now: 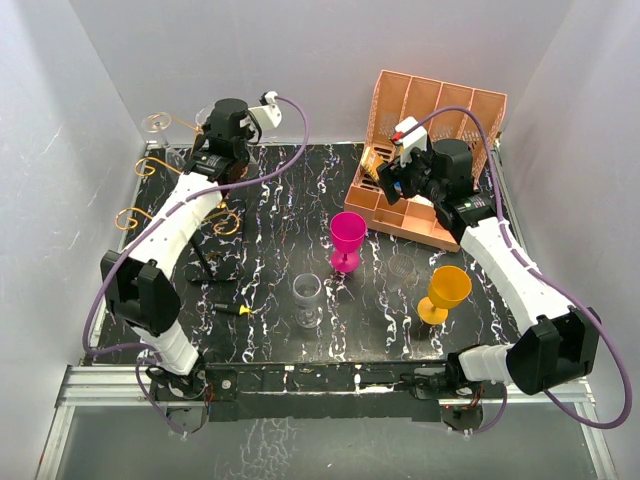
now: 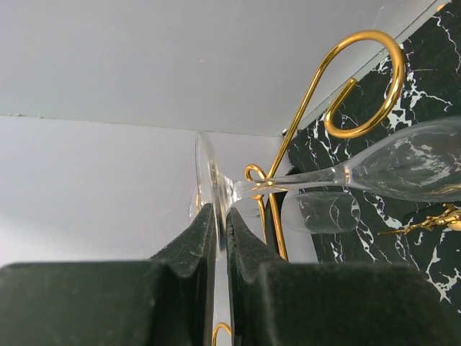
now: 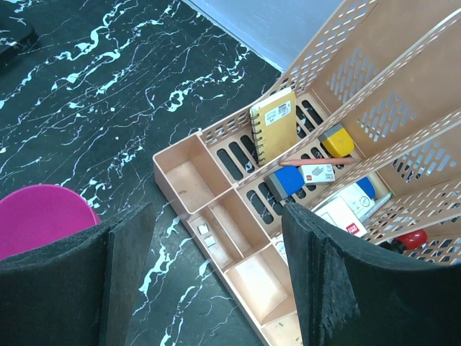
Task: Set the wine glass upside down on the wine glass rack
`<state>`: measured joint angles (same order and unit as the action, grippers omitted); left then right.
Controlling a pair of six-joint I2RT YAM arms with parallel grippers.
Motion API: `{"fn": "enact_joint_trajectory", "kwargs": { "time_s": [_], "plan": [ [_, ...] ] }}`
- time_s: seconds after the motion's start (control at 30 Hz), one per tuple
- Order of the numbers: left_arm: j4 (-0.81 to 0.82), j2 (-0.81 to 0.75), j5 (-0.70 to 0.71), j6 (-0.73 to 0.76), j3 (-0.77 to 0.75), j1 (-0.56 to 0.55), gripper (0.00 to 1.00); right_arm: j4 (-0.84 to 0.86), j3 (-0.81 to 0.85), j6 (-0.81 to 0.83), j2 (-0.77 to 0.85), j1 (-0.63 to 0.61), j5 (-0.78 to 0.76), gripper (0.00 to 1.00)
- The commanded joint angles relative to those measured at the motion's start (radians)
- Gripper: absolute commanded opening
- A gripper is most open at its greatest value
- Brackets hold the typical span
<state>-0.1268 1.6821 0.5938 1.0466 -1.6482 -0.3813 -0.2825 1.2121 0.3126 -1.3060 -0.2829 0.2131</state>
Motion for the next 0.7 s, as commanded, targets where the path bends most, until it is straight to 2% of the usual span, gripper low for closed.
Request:
{"fn": "enact_joint_trajectory", "kwargs": {
  "time_s": [0.0,0.67],
  "plan": [
    [0.060,0.000,0.026,0.028,-0.029,-0.002,0.00,0.068,-0.006,-0.007,0.038,0.007,0.011,0.77],
    [0.093,0.107,0.017,0.087,-0.113,-0.002,0.00,0.068,-0.016,-0.010,0.046,0.015,0.022,0.77]
  ]
}}
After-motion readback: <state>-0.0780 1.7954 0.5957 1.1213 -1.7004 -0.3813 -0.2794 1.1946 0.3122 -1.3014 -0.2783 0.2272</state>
